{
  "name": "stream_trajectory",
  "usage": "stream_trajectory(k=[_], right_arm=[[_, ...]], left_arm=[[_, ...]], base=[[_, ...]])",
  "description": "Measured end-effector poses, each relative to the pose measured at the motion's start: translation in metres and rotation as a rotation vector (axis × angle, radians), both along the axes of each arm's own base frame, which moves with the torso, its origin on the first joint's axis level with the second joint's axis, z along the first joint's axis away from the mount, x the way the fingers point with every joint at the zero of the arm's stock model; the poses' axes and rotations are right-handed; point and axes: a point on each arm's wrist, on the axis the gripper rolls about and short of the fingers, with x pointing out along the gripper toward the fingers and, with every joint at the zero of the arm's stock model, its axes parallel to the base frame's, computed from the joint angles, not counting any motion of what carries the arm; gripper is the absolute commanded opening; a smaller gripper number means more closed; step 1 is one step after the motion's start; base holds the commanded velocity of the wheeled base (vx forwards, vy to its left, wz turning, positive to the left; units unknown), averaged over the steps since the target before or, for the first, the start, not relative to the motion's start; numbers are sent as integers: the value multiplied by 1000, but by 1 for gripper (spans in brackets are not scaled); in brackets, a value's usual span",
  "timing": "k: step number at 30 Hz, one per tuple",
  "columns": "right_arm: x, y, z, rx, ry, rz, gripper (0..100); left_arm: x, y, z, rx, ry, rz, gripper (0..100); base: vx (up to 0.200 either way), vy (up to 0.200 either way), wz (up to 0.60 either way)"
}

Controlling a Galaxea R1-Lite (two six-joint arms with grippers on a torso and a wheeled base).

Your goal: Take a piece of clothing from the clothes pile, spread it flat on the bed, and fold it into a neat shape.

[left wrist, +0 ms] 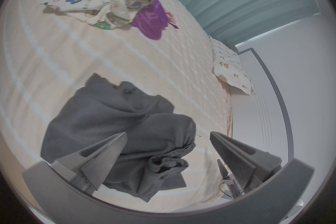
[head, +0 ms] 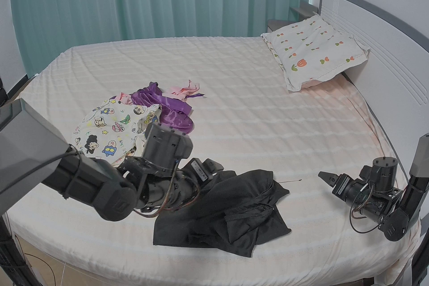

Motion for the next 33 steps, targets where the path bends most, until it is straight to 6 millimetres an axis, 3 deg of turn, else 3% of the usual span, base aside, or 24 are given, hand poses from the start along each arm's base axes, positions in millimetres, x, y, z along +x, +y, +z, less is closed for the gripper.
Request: stream_trajectory(k=[11,17,27,33], right_arm=[[-6,13,0,-5,5,41,100],[-10,25,-2,-26,8,56,100],[-8,47,-2,-91,-9,41,100],[-3,66,-11,-184,88,59,100]], left_arm=[[-27,59,-17,-113,-66,95,100],[-35,76,-24,-147,-38,139,100],[-29,108,-31,-195,25,159,100],[-23,125,-32,-226,44,178,100]], base=[[0,0,0],[0,0,0],[0,200,0],[0,200,0]])
